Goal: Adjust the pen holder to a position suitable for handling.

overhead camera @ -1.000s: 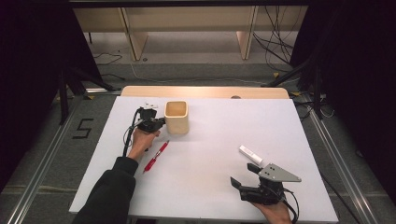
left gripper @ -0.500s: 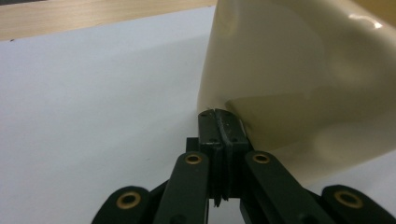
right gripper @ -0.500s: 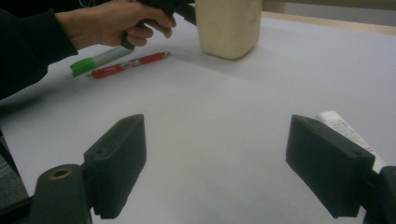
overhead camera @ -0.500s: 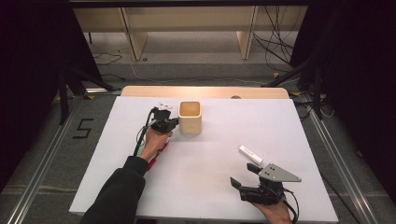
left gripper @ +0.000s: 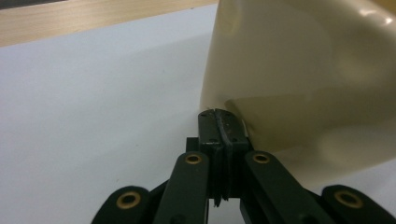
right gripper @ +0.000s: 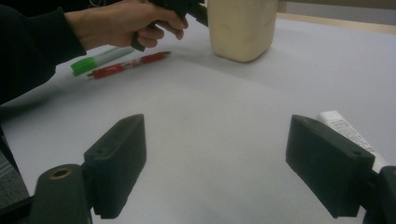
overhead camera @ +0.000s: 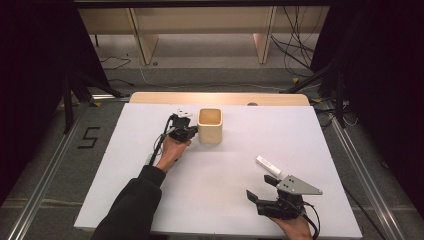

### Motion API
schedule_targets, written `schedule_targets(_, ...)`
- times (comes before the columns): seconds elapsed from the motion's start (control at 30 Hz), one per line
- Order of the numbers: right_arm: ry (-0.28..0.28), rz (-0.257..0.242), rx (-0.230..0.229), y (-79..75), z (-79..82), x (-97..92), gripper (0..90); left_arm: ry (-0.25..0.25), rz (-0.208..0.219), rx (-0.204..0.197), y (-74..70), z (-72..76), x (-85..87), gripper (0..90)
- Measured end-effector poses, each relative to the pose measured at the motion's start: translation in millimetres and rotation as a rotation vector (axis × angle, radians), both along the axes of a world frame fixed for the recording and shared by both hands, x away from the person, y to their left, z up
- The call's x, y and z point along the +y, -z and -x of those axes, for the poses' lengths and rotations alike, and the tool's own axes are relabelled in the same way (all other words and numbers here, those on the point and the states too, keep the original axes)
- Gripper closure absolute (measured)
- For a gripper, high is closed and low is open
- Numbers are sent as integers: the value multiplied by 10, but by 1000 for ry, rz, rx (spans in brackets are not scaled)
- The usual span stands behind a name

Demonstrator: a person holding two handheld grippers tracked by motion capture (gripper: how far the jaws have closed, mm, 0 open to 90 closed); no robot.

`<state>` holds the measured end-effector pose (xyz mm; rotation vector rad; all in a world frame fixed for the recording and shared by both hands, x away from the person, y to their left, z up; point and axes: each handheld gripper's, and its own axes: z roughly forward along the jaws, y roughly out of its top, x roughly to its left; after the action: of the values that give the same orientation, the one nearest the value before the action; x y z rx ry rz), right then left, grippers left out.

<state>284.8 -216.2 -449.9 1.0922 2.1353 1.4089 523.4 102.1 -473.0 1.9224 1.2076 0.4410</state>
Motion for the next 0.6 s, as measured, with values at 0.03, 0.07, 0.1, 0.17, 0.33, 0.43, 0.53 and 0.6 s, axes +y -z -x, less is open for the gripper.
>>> schedule_targets(0.03, 0, 0, 0, 0, 1, 1, 209, -2, 1, 3, 1, -4, -15, 896)
schedule_targets(0.07, 0, 0, -1, -1, 1, 1, 209, 3, -4, 3, 0, -8, -29, 896)
schedule_targets(0.1, -1, 0, -1, -1, 2, 1, 209, 1, -8, 3, -3, -6, -45, 895)
schedule_targets(0.17, 1, -2, -1, -1, 1, -2, 209, 12, -12, 6, -12, 1, -64, 895)
schedule_targets(0.33, 4, -4, -2, -3, 2, -5, 209, 18, 0, 11, -15, 11, -68, 895)
schedule_targets(0.43, 5, -2, -4, -5, 4, -5, 209, 20, -3, 9, -43, 30, -58, 892)
schedule_targets(0.53, 7, -2, -5, -4, 2, -10, 209, 15, -18, -15, -107, 61, -13, 823)
schedule_targets(0.6, 5, -2, -4, -4, 2, -15, 209, 13, -26, -14, -168, 85, 42, 774)
